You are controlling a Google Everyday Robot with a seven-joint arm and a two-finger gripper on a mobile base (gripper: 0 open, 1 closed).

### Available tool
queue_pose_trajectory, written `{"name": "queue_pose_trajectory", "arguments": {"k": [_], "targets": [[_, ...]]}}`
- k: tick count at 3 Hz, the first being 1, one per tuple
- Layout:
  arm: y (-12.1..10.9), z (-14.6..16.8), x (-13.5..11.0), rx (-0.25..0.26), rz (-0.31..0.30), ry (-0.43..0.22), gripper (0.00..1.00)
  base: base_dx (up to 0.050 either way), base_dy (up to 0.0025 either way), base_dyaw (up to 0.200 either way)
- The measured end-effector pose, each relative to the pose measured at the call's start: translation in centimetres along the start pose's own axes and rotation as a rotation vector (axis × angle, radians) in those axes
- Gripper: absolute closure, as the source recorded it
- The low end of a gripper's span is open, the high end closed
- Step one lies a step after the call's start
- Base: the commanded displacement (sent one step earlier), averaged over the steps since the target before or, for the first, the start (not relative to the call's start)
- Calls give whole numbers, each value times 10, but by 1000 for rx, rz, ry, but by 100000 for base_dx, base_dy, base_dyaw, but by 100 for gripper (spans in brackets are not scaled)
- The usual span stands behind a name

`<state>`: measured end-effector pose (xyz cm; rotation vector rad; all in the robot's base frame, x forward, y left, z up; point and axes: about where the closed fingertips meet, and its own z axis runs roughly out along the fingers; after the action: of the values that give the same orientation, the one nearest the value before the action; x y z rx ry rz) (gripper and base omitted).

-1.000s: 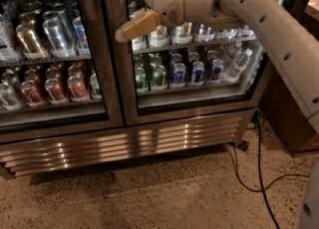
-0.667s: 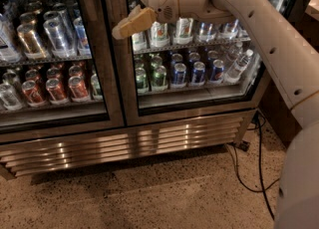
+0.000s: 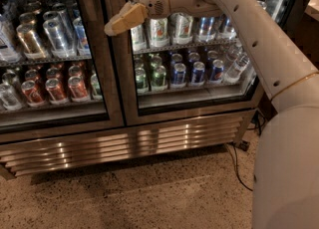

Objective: Open right fridge door

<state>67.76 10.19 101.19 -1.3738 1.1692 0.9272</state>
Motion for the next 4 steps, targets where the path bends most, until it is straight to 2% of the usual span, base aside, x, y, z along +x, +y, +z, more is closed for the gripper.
{"name": "queue_pose_trajectory", "arguments": {"k": [2,3,4], "targets": [[-2,8,-7,-25,-20,1,0,0,0,0],[2,15,4,-61,16,-7,0,0,0,0],[2,15,4,-61,16,-7,0,0,0,0]]}}
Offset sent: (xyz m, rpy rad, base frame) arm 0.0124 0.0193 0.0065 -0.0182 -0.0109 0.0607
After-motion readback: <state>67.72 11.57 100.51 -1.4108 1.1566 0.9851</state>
